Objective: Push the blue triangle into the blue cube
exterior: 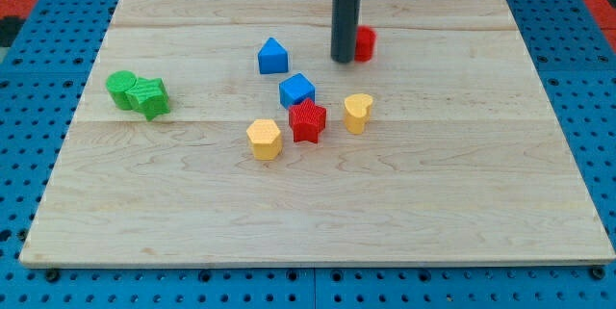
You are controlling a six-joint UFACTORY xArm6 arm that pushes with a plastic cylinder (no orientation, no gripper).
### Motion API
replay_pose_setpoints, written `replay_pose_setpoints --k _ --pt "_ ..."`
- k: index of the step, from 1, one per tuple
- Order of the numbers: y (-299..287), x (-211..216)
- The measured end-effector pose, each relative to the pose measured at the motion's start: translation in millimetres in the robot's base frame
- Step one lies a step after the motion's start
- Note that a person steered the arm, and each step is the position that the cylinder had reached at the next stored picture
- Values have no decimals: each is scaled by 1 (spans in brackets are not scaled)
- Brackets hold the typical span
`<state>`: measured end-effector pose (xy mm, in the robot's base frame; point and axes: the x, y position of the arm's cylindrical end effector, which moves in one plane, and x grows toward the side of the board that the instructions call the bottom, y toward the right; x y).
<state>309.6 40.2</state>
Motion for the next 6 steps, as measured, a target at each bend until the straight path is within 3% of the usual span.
replay_pose_setpoints --k 3,4,6 --pt "-102 1" --pt "-74 60" --pt "-18 56"
